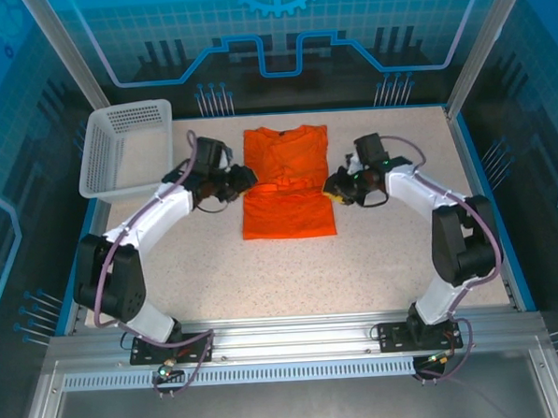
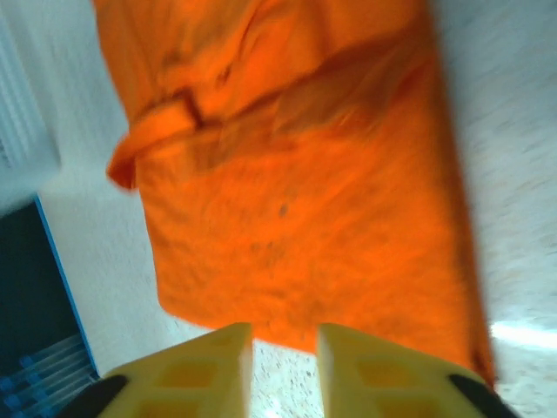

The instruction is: Fold and stack the t-shirts

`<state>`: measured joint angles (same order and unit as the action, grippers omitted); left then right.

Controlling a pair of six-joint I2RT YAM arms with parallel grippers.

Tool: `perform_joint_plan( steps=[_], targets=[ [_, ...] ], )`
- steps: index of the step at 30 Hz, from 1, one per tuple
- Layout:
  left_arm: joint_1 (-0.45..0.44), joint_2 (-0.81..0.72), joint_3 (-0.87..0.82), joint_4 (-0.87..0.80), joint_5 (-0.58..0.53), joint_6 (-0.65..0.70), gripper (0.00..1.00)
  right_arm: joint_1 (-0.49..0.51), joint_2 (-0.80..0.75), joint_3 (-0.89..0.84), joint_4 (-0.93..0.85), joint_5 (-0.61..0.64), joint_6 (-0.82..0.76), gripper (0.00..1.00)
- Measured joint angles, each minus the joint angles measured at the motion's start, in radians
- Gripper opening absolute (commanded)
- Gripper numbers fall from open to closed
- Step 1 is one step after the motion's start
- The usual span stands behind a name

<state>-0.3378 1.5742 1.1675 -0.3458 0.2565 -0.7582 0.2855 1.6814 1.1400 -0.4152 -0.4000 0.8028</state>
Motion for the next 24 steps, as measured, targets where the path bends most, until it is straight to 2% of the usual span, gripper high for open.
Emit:
perform_joint_plan(
  steps=[3,5,12,19,24],
  targets=[
    [-0.108,0.037,-0.038,0.026,0.002,-0.002,0.24,0.083,0.0,-0.076,0.055,0.007,0.007,0.12],
    [-0.135,0.079,-0.047,0.042,0.002,-0.002,0.24,0.108,0.013,-0.101,0.073,0.015,0.016,0.12],
    [-0.133,0.213,-0.111,0.079,-0.026,0.003,0.23,0.149,0.111,-0.12,0.143,0.064,0.035,0.11],
    [-0.129,0.219,-0.194,0.122,-0.024,0.009,0.25,0.153,0.14,-0.148,0.153,0.083,0.034,0.13],
    [-0.129,0.169,-0.284,0.202,-0.013,0.023,0.25,0.166,0.126,-0.183,0.191,0.082,0.034,0.12]
  ],
)
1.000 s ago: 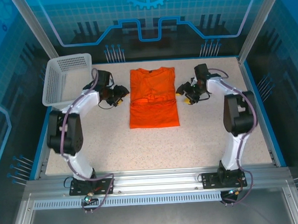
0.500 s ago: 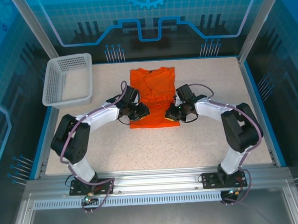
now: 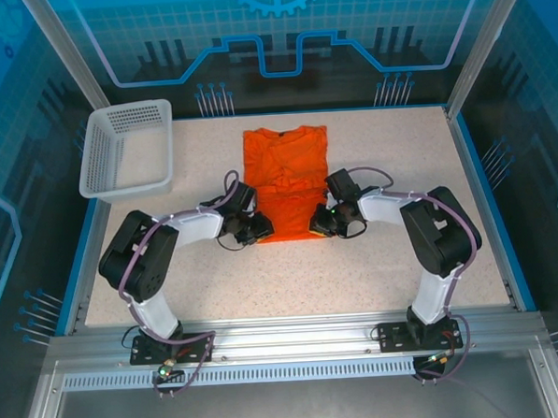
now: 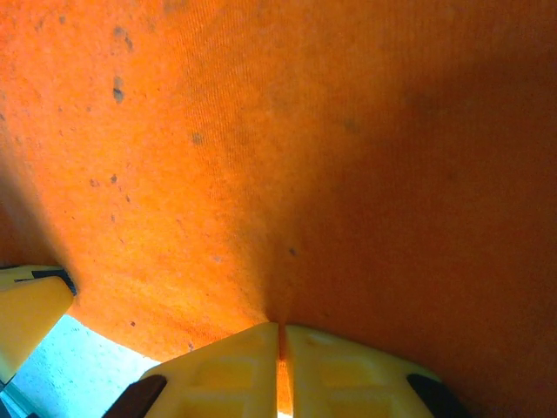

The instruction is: Fold and stack the t-shirts

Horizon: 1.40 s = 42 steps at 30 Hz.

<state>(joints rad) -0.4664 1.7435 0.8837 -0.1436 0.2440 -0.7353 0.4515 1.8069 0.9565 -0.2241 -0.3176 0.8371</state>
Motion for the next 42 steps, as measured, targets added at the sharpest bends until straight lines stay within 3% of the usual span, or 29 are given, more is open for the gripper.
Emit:
perform_joint_plan(
  steps=[7,12,17,23,29,34,39,42],
  targets=[
    [0.0,-0.155,-0.223,0.116,0.059,-0.011,0.25,0.122,-0.11,-0.157,0.088,0.022,0.037,0.14],
    [-0.024,-0.334,-0.385,0.102,0.079,-0.049,0.27,0.249,-0.25,-0.294,0.103,0.082,0.112,0.19],
    [-0.034,-0.594,-0.485,-0.095,0.053,-0.079,0.3,0.314,-0.372,-0.344,-0.002,0.167,0.161,0.29],
    [-0.034,-0.805,-0.431,-0.332,0.003,-0.078,0.32,0.314,-0.496,-0.343,-0.154,0.259,0.166,0.34],
    [-0.034,-0.706,-0.266,-0.344,0.003,-0.071,0.31,0.263,-0.533,-0.256,-0.236,0.314,0.126,0.23],
    [-0.034,-0.524,-0.192,-0.248,0.024,-0.071,0.46,0.181,-0.447,-0.177,-0.248,0.317,0.071,0.18],
    [-0.034,-0.35,-0.142,-0.161,0.042,-0.075,0.64,0.148,-0.323,-0.103,-0.258,0.313,0.014,0.16],
    [-0.034,-0.29,-0.124,-0.129,0.04,-0.07,0.7,0.136,-0.262,-0.045,-0.262,0.311,-0.013,0.17]
  ],
)
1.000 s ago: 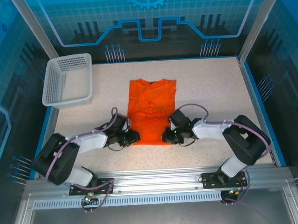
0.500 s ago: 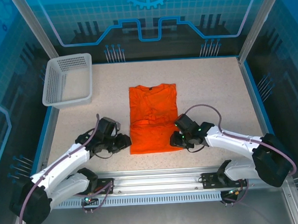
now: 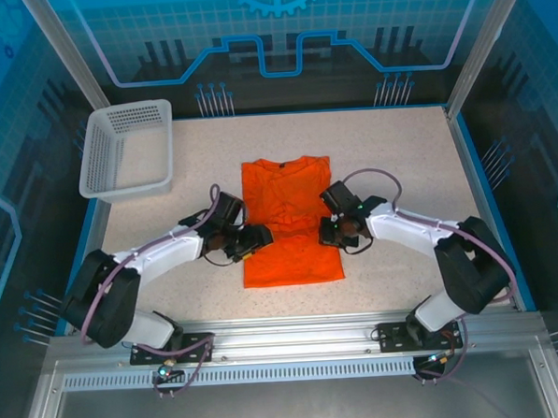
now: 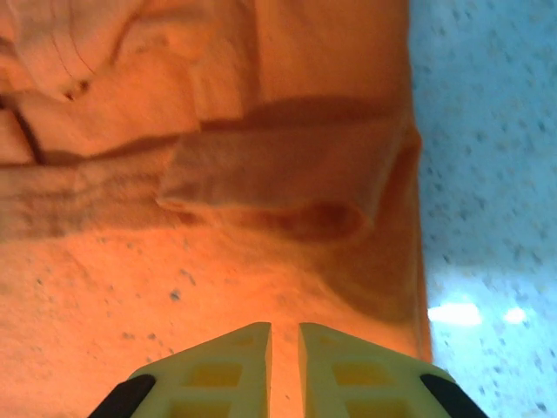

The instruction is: Fold and stack the t-shirts

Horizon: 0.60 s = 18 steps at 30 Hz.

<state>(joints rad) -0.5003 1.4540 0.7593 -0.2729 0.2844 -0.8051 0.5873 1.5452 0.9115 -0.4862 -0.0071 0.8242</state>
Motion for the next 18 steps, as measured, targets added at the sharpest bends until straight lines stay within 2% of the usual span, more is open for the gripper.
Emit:
perform_joint_plan(
  steps=[18],
  targets=[
    [0.045,0.177,0.127,0.083,-0.038,0.022,0.71,-0.109,0.198,0.166,0.007,-0.058,-0.04,0.22]
  ],
)
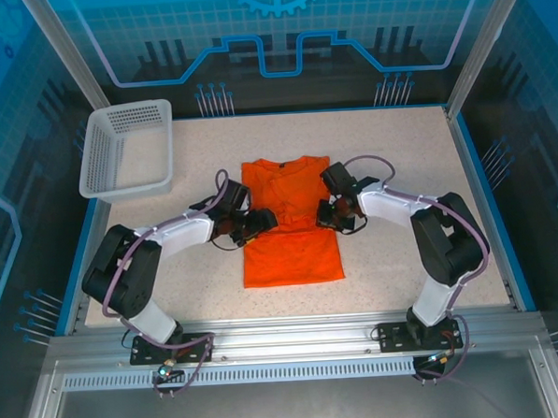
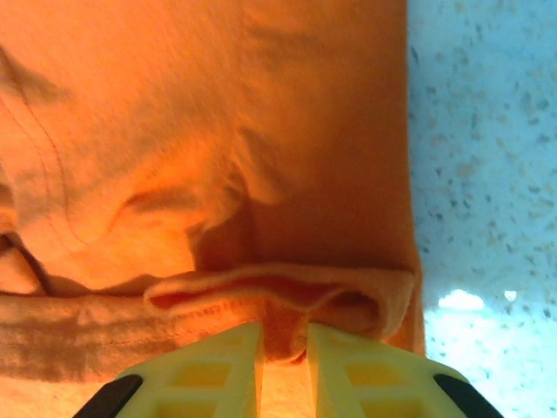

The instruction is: Fold and stack the t-shirts

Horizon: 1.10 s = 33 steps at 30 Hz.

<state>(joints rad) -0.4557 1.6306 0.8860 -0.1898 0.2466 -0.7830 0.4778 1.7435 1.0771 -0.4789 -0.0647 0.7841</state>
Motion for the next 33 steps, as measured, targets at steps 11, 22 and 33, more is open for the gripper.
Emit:
perform_joint_plan(
  steps=[11,22,33],
  targets=[
    [0.067,0.038,0.066,0.012,-0.021,0.0,0.68,-0.041,0.048,0.116,0.006,-0.047,-0.01,0.23],
    [0.0,-0.087,0.065,0.022,-0.035,-0.003,0.38,-0.033,-0.032,0.059,0.051,-0.154,-0.075,0.1],
    [-0.066,0.051,0.048,0.093,0.014,-0.023,0.33,0.019,0.108,0.105,0.024,-0.209,-0.098,0.07]
  ],
)
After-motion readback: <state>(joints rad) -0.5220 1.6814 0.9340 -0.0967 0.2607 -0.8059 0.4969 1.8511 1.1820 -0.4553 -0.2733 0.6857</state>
